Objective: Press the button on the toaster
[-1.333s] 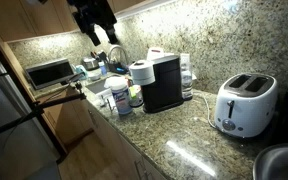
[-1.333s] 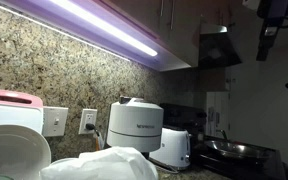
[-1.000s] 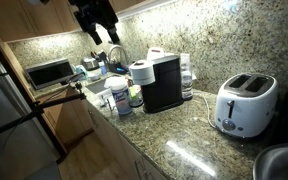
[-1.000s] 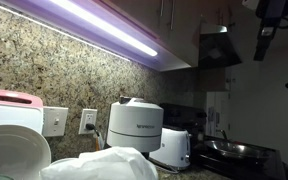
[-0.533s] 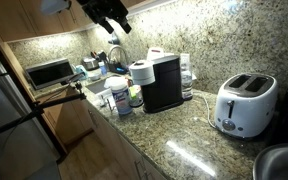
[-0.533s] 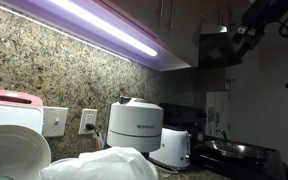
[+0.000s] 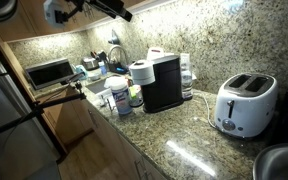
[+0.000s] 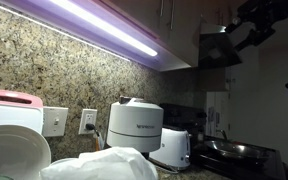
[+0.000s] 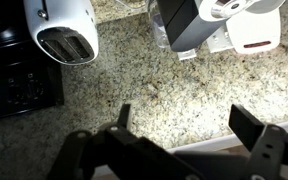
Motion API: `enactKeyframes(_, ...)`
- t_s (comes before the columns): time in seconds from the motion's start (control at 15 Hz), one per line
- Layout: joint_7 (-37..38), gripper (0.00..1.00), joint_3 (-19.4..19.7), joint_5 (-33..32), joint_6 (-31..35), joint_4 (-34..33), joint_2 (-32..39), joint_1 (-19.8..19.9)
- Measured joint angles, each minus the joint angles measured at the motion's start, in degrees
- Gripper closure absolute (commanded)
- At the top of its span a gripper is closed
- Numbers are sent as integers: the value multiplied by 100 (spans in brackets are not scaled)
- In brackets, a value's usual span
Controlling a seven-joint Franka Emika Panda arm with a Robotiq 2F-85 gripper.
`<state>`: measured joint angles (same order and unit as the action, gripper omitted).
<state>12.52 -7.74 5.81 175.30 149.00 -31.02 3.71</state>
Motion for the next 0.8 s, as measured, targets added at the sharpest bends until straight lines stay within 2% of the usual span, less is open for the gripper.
enactKeyframes(0.2,393,0,-641,-150,0,106,25,989)
enactKeyframes(0.33,456,0,-835,-203,-274,93,127,1442)
enactKeyframes(0.53,456,0,-700,-324,-794,12,455,1526)
enactKeyframes(0.8,456,0,-297,-331,-1070,-258,1141,1303)
